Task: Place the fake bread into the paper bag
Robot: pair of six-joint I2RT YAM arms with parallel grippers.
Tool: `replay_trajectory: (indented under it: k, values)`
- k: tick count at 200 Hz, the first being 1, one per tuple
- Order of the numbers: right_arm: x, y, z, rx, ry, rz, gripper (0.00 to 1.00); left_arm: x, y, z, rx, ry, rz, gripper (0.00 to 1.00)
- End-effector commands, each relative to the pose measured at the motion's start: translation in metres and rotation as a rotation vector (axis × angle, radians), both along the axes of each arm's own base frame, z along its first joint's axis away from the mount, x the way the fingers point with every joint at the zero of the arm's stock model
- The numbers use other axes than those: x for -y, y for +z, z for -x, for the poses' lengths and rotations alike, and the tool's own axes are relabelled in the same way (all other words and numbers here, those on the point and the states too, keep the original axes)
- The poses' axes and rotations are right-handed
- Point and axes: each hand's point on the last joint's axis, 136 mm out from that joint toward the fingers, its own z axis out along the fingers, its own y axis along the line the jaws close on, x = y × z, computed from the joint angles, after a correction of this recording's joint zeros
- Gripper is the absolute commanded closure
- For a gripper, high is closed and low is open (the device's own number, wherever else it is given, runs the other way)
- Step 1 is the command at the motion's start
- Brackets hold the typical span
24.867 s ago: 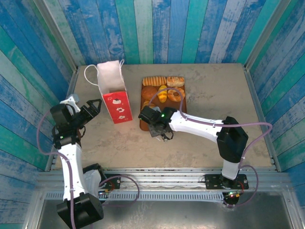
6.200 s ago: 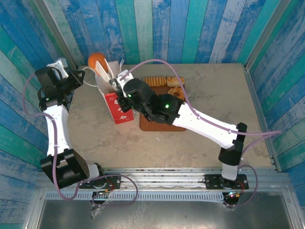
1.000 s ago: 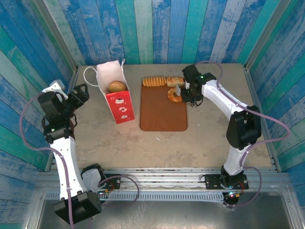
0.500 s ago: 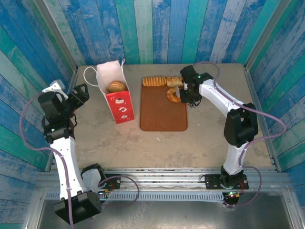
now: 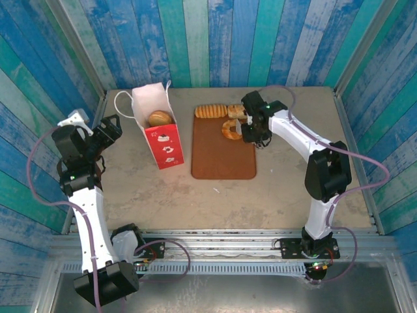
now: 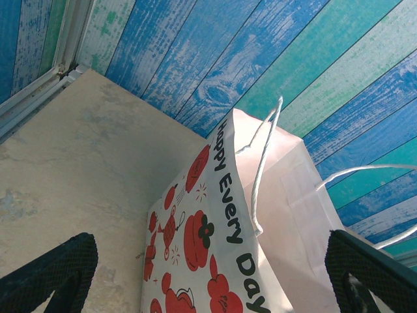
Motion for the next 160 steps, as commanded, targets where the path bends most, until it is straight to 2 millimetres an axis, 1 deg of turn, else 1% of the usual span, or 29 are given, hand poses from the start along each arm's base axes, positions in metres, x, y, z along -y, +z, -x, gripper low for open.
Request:
replay_trajectory:
  k: [1, 22, 47, 65, 97, 106, 121, 132, 160]
  values:
    - [0.005, 0.011, -0.009, 0.037, -0.008, 0.039, 0.57, -0.003, 0.007, 0.0, 0.028, 0.01, -0.031, 0.06]
    - [0.006, 0.002, -0.011, 0.021, -0.007, 0.053, 0.57, -0.004, 0.007, -0.001, 0.028, 0.01, -0.03, 0.06]
    - [0.001, -0.01, -0.011, -0.01, 0.001, 0.041, 0.57, -0.003, 0.008, 0.0, 0.028, 0.009, -0.033, 0.06]
    - [-0.005, -0.014, -0.009, -0.027, 0.009, 0.014, 0.57, -0.003, 0.009, 0.0, 0.03, 0.01, -0.034, 0.06]
    - [-0.006, -0.02, -0.004, -0.046, 0.008, 0.001, 0.59, -0.001, 0.012, 0.0, 0.039, -0.004, -0.032, 0.06]
    - [-0.007, -0.019, -0.003, -0.048, 0.01, -0.005, 0.61, -0.001, 0.013, -0.001, 0.041, -0.006, -0.032, 0.06]
    - [-0.007, -0.017, -0.002, -0.047, 0.012, -0.01, 0.66, 0.0, 0.015, -0.001, 0.043, -0.007, -0.034, 0.06]
    - [-0.008, -0.012, -0.002, -0.037, 0.013, -0.021, 0.72, -0.001, 0.016, -0.001, 0.044, -0.005, -0.033, 0.06]
    - [-0.006, 0.009, 0.0, 0.01, 0.004, -0.039, 0.83, -0.004, 0.024, 0.001, 0.051, 0.014, -0.054, 0.06]
